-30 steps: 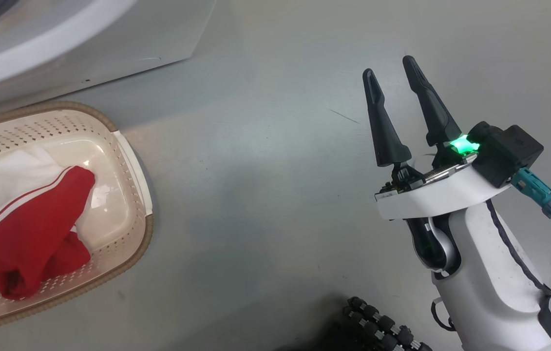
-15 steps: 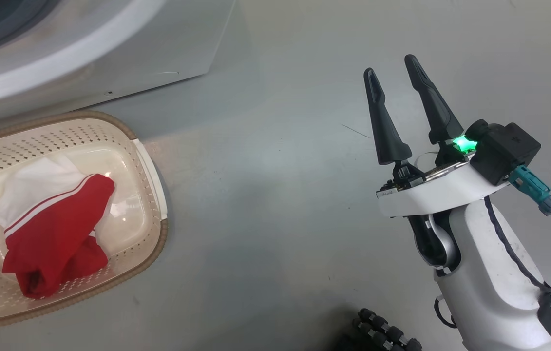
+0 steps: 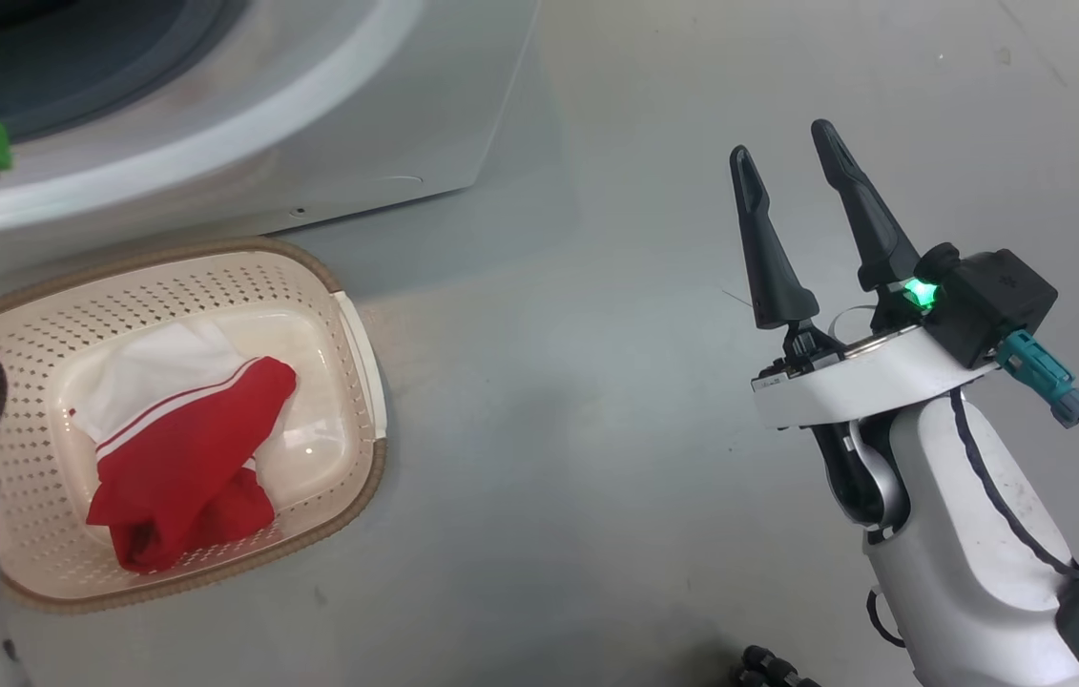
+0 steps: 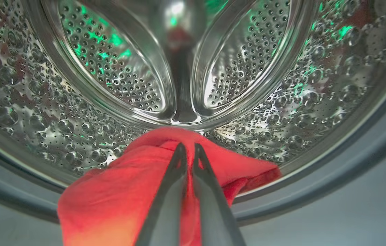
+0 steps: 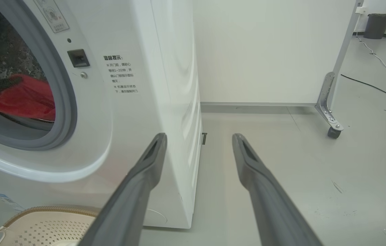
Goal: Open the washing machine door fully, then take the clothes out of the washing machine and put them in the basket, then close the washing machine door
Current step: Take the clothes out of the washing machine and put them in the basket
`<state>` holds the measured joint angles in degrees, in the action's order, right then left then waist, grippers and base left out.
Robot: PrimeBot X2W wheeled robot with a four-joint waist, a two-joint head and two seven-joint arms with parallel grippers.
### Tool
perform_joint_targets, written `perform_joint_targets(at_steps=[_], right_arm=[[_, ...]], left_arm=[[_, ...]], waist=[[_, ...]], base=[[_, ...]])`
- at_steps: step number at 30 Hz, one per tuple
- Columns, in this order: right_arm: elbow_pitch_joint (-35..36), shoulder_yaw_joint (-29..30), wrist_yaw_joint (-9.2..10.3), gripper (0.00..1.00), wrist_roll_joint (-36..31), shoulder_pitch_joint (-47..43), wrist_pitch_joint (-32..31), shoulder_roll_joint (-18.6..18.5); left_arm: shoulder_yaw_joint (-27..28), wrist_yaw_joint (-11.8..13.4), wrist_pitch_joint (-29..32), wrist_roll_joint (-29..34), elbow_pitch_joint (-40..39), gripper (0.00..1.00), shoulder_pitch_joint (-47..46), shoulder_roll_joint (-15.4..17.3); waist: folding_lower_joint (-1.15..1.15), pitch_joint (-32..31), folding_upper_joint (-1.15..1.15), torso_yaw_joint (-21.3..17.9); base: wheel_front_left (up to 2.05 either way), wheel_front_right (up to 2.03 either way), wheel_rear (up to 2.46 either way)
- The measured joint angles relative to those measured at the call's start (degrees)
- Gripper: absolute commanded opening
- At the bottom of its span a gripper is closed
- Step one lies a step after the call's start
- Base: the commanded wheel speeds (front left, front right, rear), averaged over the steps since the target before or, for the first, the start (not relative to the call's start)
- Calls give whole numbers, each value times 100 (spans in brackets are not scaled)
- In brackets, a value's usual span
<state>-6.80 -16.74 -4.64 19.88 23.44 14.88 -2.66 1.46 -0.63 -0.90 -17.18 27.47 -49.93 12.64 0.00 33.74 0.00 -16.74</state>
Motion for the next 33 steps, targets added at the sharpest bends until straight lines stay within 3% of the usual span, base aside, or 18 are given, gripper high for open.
perform_joint_targets(at_steps=[16,33], right_arm=[[-346,188,-59,100,-245,-491,0,-7],[-610,311,-85,100,-334,-1102,0,-5]], left_arm=[[-354,9,-978,237,-909,0,1456,-419],[-393,194,-1229,267,-1978,0,2369,-637]], waist=[[-1,-872,0,451],[-1,-1939,0,708]], base=[[0,0,0],[0,0,0]])
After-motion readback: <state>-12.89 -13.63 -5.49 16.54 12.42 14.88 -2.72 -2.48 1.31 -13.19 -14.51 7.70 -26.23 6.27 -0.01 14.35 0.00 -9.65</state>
